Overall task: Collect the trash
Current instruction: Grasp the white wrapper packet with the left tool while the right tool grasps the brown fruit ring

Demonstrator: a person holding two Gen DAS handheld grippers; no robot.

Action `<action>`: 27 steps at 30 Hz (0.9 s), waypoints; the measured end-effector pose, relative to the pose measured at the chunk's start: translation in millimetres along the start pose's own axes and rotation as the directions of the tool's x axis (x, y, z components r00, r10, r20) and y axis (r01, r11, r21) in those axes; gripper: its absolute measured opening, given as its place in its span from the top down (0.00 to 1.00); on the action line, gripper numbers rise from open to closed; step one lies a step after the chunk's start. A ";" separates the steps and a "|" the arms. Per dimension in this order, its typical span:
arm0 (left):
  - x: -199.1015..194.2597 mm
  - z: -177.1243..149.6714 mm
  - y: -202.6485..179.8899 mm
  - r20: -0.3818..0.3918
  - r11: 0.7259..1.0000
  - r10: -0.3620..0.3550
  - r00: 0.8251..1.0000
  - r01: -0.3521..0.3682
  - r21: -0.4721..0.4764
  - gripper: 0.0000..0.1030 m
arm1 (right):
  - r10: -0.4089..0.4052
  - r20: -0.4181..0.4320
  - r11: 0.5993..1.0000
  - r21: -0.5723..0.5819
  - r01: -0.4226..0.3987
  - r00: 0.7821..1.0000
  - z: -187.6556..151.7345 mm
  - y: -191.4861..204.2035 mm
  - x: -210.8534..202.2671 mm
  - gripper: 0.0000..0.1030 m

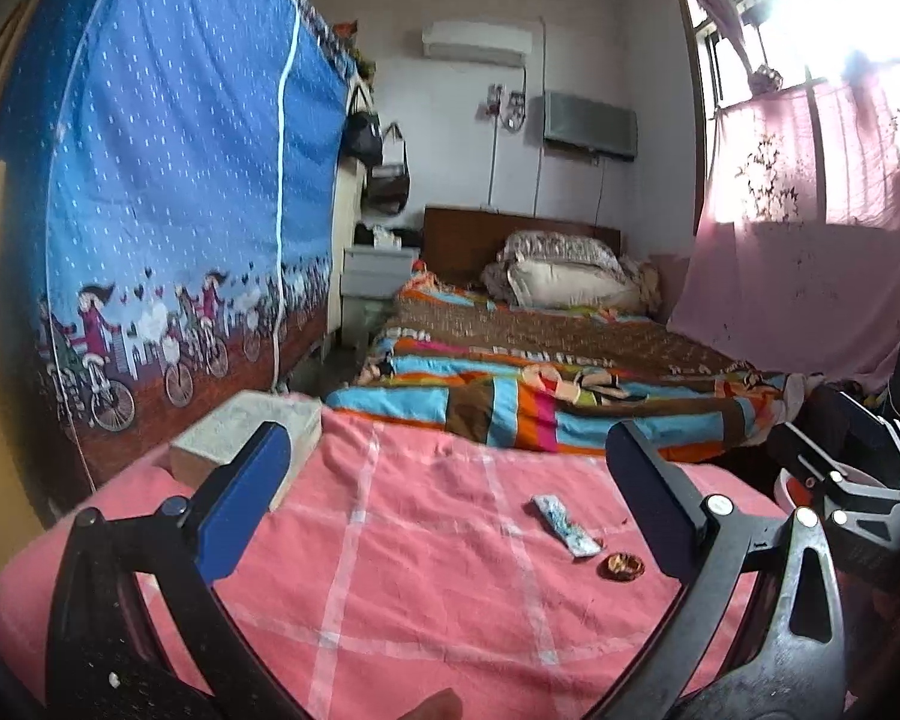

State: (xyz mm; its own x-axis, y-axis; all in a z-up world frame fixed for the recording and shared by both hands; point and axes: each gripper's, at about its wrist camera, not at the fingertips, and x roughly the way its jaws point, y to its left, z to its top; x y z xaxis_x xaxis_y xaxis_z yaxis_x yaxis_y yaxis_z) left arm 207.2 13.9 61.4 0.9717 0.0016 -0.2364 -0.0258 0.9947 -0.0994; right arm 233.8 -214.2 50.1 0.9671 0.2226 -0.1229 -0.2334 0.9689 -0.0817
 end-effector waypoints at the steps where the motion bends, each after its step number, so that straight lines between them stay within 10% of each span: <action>1: 3.3 -0.8 1.8 -0.022 1.000 0.004 1.000 -0.004 -0.008 0.00 | 0.009 -0.014 1.000 -0.002 -0.009 1.000 -1.2 0.8 2.1 0.00; 10: 37.0 -11.2 11.2 -0.230 0.999 -0.018 0.973 0.006 -0.053 0.00 | 0.121 -0.208 0.993 0.031 -0.117 0.971 -8.7 4.4 28.5 0.13; 16: 63.7 -21.5 13.0 -0.385 0.997 -0.065 0.920 0.042 -0.068 0.21 | 0.252 -0.390 0.967 0.074 -0.242 0.886 -25.7 15.4 52.8 0.42; 21: 77.7 -28.5 11.3 -0.466 0.995 -0.095 0.880 0.066 -0.079 0.27 | 0.346 -0.502 0.930 0.074 -0.359 0.793 -41.0 39.1 64.7 0.47; 27: 88.0 -34.5 6.3 -0.516 0.989 -0.144 0.845 0.105 -0.104 0.34 | 0.346 -0.553 0.928 0.083 -0.362 0.758 -46.7 43.1 74.1 0.65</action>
State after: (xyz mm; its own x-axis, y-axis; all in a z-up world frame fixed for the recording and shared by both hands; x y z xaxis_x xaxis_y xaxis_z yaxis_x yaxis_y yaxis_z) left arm 284.5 16.7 6.6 0.7031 -0.1951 -0.6838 0.0522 0.9732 -0.2239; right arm 290.6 -160.9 -8.8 0.5971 0.4442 -0.6680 -0.5586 0.8279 0.0512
